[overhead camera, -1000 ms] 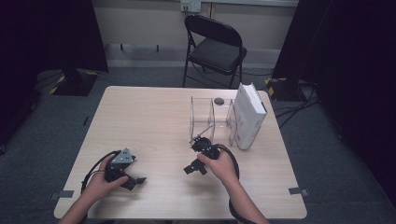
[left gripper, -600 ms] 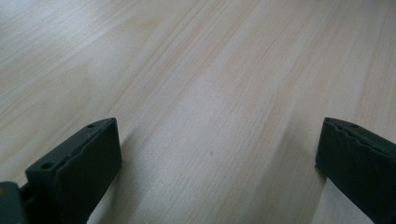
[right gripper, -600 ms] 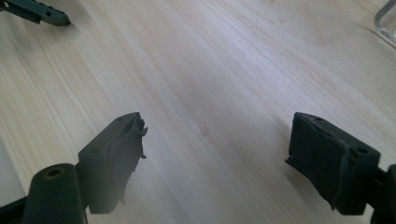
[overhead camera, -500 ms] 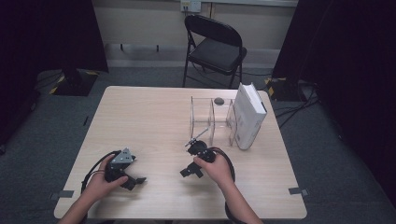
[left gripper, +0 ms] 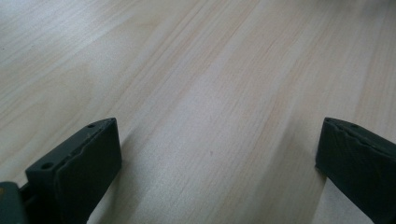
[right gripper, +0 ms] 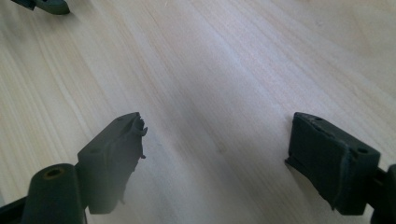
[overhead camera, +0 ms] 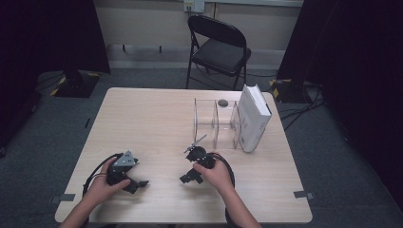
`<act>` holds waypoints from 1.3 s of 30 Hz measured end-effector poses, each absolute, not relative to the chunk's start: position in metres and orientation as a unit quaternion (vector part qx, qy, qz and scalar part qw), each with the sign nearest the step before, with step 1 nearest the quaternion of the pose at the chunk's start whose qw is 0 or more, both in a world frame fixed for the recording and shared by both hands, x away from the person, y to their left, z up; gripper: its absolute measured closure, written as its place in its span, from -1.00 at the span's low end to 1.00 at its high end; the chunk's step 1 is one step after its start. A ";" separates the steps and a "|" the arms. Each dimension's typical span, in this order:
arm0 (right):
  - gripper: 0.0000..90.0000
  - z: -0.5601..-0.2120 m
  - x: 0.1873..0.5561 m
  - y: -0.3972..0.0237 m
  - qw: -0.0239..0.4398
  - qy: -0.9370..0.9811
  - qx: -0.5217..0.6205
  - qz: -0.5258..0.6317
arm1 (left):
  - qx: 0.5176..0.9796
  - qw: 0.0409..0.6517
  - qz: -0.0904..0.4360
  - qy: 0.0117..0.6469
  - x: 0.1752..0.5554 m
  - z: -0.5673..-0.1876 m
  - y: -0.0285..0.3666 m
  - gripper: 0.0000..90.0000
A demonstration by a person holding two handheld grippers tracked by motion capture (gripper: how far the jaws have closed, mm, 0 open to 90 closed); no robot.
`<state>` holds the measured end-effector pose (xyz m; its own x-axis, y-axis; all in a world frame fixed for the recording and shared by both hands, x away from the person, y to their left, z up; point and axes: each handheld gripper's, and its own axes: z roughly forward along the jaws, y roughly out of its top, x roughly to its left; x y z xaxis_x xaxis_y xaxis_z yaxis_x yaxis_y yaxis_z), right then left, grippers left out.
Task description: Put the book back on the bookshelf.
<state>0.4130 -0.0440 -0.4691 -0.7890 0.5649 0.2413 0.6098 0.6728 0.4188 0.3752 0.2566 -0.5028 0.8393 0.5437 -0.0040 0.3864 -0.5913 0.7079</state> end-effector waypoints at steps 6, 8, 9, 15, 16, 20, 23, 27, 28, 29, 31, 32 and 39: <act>-0.67 -0.471 0.410 -0.041 0.029 -0.917 -0.308 -0.254 | 0.887 0.366 0.107 0.260 0.375 -0.503 0.257 -1.00; -0.69 -0.473 0.408 -0.040 0.019 -0.917 -0.302 -0.260 | 0.885 0.369 0.107 0.262 0.375 -0.503 0.257 -1.00; -0.69 -0.474 0.407 -0.040 0.009 -0.918 -0.295 -0.265 | 0.885 0.370 0.106 0.262 0.375 -0.503 0.257 -1.00; -0.70 -0.481 0.398 -0.039 -0.029 -0.912 -0.276 -0.303 | 0.885 0.369 0.107 0.263 0.375 -0.503 0.256 -1.00; -0.70 -0.483 0.397 -0.039 -0.034 -0.910 -0.275 -0.309 | 0.886 0.368 0.107 0.262 0.375 -0.503 0.257 -1.00; -0.71 -0.487 0.393 -0.040 -0.051 -0.905 -0.265 -0.330 | 0.885 0.368 0.107 0.263 0.375 -0.503 0.257 -1.00; -0.73 -0.489 0.389 -0.042 -0.062 -0.900 -0.268 -0.339 | 0.886 0.368 0.107 0.263 0.375 -0.503 0.257 -1.00; -0.74 -0.492 0.386 -0.043 -0.072 -0.897 -0.264 -0.348 | 0.886 0.368 0.107 0.263 0.375 -0.503 0.257 -1.00; -0.74 -0.492 0.385 -0.043 -0.077 -0.896 -0.264 -0.348 | 0.886 0.368 0.107 0.263 0.375 -0.503 0.257 -1.00; -0.74 -0.493 0.384 -0.043 -0.079 -0.896 -0.261 -0.351 | 0.885 0.368 0.107 0.263 0.375 -0.503 0.257 -1.00; -0.76 -0.494 0.383 -0.043 -0.086 -0.894 -0.261 -0.353 | 0.885 0.368 0.107 0.263 0.375 -0.503 0.257 -1.00; -0.76 -0.495 0.382 -0.042 -0.089 -0.892 -0.261 -0.357 | 0.885 0.368 0.107 0.263 0.375 -0.503 0.257 -1.00; -0.77 -0.499 0.379 -0.043 -0.103 -0.888 -0.259 -0.365 | 0.885 0.368 0.107 0.263 0.375 -0.503 0.257 -1.00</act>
